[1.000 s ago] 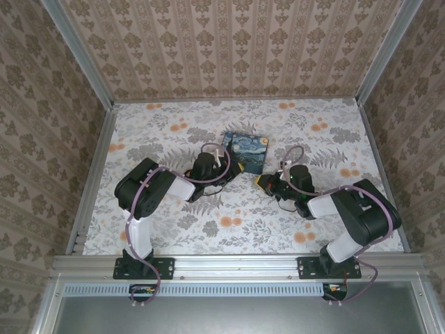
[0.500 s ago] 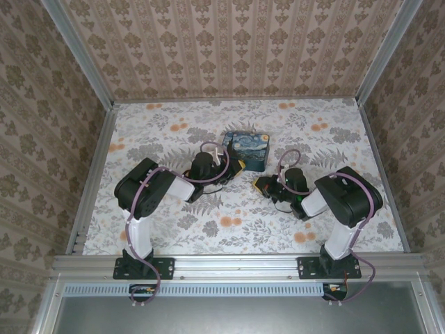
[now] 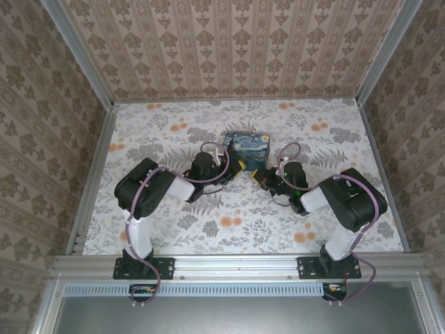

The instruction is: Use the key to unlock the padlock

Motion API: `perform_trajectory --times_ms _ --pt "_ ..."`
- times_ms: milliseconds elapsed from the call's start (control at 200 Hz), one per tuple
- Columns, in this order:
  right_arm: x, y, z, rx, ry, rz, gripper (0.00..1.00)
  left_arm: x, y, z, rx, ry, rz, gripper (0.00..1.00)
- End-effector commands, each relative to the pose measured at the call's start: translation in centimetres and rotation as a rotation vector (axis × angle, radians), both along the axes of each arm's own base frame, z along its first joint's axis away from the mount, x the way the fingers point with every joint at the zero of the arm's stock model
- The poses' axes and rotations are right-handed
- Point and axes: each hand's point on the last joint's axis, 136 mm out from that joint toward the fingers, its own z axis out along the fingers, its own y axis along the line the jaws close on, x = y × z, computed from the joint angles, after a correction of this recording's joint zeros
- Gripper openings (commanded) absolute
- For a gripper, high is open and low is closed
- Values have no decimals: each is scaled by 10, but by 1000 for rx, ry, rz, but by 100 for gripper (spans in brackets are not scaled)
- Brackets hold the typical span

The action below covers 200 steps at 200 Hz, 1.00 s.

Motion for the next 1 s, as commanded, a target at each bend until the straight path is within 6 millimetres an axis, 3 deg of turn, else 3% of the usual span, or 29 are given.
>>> perform_trajectory --times_ms 0,650,995 --pt "9 1 5 -9 -15 -17 0 0 -2 23 -54 -50 -21 0" --pt "19 5 9 -13 -26 -16 0 -3 -4 23 -63 -45 -26 0" --pt "27 4 18 -15 -140 -30 0 -5 -11 34 -142 -5 -29 0"
